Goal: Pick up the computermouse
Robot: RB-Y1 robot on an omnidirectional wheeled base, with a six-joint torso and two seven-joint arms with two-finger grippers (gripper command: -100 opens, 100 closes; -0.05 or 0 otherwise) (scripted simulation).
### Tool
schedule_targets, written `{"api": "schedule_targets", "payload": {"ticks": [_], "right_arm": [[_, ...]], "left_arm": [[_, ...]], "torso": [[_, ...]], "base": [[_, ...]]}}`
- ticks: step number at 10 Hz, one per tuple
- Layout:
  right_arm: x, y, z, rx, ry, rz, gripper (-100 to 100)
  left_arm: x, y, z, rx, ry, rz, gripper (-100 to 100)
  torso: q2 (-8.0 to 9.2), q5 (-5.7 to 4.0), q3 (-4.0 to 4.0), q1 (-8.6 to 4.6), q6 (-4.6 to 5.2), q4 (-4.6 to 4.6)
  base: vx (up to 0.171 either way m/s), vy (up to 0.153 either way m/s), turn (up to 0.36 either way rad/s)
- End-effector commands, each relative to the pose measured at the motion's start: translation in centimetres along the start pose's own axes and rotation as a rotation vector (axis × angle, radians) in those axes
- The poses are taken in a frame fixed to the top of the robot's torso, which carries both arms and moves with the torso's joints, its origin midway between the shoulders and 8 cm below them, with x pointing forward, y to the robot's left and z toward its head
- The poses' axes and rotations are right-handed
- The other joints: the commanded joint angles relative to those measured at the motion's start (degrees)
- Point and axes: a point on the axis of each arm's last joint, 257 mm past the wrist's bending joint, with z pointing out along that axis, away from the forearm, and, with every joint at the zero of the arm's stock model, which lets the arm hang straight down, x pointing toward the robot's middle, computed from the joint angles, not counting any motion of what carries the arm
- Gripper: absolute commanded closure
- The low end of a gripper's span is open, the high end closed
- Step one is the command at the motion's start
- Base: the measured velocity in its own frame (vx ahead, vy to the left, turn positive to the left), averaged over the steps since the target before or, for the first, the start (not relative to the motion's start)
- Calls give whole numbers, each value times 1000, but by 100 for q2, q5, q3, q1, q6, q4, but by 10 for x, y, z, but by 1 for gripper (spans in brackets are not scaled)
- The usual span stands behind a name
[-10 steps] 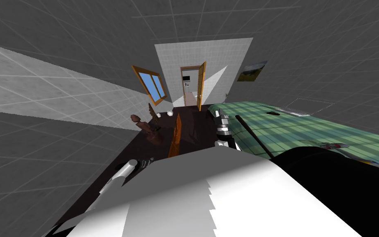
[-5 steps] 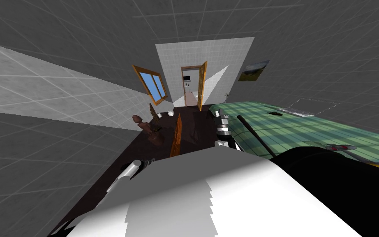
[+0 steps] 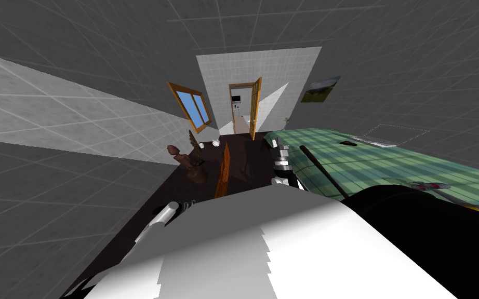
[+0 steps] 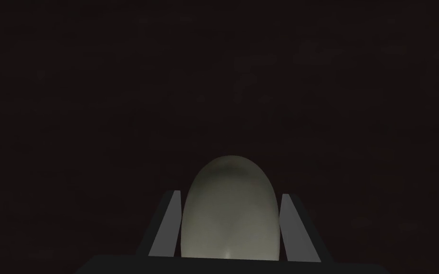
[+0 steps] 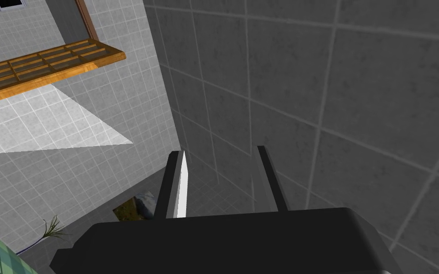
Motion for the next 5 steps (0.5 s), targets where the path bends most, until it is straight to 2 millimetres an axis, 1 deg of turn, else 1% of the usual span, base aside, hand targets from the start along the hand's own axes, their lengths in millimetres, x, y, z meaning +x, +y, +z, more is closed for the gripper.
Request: {"api": "schedule_targets", "payload": {"ticks": [1, 2, 3, 4, 5], "right_arm": [[0, 0, 0, 0, 0, 0, 0], [0, 0, 0, 0, 0, 0, 0], [0, 0, 0, 0, 0, 0, 0], [0, 0, 0, 0, 0, 0, 0], [0, 0, 0, 0, 0, 0, 0]], "left_arm": [[0, 0, 0, 0, 0, 0, 0], [4, -13, -9, 2, -1, -2, 100], [5, -18, -13, 2, -2, -3, 100], [6, -15, -9, 5, 1, -1, 100], [6, -15, -10, 3, 0, -2, 0]], "torso": [[0, 0, 0, 0, 0, 0], [0, 0, 0, 0, 0, 0], [8, -5, 5, -14, 0, 3], [17, -7, 9, -29, 1, 3], [12, -5, 7, -19, 0, 3]], "base": [[0, 0, 0], [-31, -46, -18], [-49, -80, -14], [-21, -36, 2], [-4, -7, 1]]}}
